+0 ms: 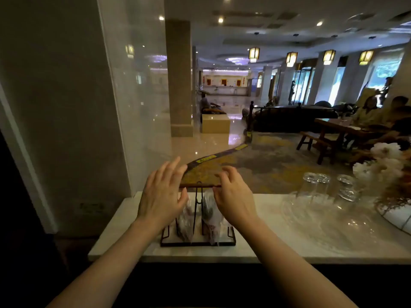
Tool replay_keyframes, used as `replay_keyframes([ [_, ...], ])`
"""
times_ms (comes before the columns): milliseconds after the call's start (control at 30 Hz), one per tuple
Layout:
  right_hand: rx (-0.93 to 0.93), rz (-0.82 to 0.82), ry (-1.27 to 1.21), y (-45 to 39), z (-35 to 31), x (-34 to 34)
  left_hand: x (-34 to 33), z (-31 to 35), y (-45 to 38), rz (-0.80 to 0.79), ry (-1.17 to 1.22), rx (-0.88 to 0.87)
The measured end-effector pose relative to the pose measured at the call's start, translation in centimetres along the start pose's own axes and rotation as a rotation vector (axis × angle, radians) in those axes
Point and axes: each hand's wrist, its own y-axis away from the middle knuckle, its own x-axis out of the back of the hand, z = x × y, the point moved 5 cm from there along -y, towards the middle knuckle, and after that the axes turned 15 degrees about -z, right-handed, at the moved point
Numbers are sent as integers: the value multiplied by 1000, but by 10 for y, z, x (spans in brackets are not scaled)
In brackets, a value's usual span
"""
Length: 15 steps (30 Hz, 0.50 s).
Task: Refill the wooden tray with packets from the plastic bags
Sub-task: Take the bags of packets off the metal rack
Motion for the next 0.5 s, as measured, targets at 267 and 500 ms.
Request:
replay_keyframes([
  [267, -17, -86, 162, 18, -4, -49, -83, -2, 48, -117, 347, 275],
  [500, -20, -168, 229, 19, -2, -64, -139, 4, 63, -228, 565, 589],
])
